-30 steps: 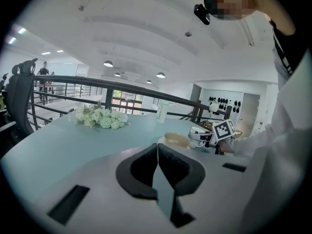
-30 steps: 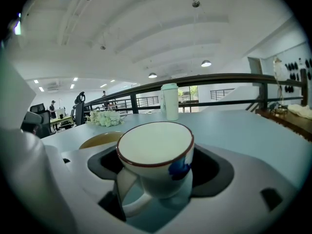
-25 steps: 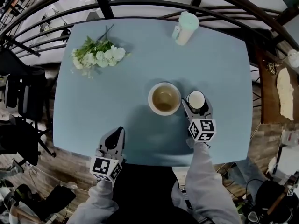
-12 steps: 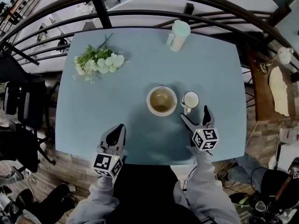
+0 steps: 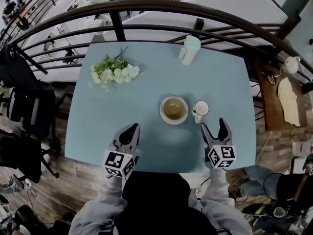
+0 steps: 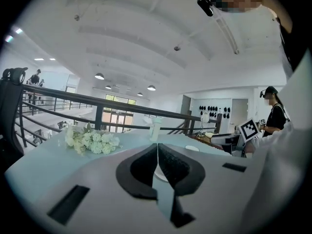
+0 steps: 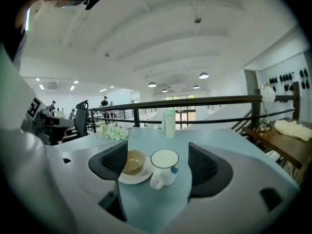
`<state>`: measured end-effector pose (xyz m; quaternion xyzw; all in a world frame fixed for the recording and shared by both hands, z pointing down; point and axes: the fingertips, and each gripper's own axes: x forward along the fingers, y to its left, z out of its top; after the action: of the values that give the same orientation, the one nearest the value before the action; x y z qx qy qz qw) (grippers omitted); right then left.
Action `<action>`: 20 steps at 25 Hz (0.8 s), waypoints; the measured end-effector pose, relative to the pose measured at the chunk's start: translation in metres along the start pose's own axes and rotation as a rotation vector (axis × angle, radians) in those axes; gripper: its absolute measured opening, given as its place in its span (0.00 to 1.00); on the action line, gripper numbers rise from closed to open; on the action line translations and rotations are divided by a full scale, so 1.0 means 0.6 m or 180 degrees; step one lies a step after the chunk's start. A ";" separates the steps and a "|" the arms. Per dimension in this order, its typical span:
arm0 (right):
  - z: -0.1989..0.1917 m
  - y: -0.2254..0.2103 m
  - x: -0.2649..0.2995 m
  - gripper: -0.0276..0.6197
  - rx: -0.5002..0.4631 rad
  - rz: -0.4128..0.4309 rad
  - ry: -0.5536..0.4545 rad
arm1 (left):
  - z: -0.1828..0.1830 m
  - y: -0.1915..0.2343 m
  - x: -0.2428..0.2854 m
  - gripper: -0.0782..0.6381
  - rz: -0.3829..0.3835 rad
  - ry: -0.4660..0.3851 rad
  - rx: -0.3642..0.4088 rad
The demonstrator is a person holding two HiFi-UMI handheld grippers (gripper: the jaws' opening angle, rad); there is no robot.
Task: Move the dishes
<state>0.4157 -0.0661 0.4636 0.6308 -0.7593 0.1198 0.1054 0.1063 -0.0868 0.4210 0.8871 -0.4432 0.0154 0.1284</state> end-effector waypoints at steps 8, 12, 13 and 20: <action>0.086 0.022 -0.058 0.49 0.0262 -0.0168 -0.0483 | 0.059 -0.036 0.026 0.13 -0.0253 -0.0221 0.0181; 0.112 0.028 -0.098 0.29 0.0274 -0.0402 -0.0788 | 0.083 -0.056 0.031 0.13 -0.0372 -0.0335 0.0221; 0.114 0.030 -0.105 0.21 0.0303 -0.0471 -0.0830 | 0.087 -0.058 0.030 0.13 -0.0380 -0.0350 0.0226; 0.078 0.039 -0.111 0.05 0.0503 -0.0598 -0.0727 | 0.080 -0.060 0.027 0.13 -0.0361 -0.0349 0.0242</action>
<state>0.4042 -0.0148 0.3971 0.7149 -0.6923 0.0964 -0.0208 0.1403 -0.0903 0.3692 0.9145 -0.3976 -0.0236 0.0708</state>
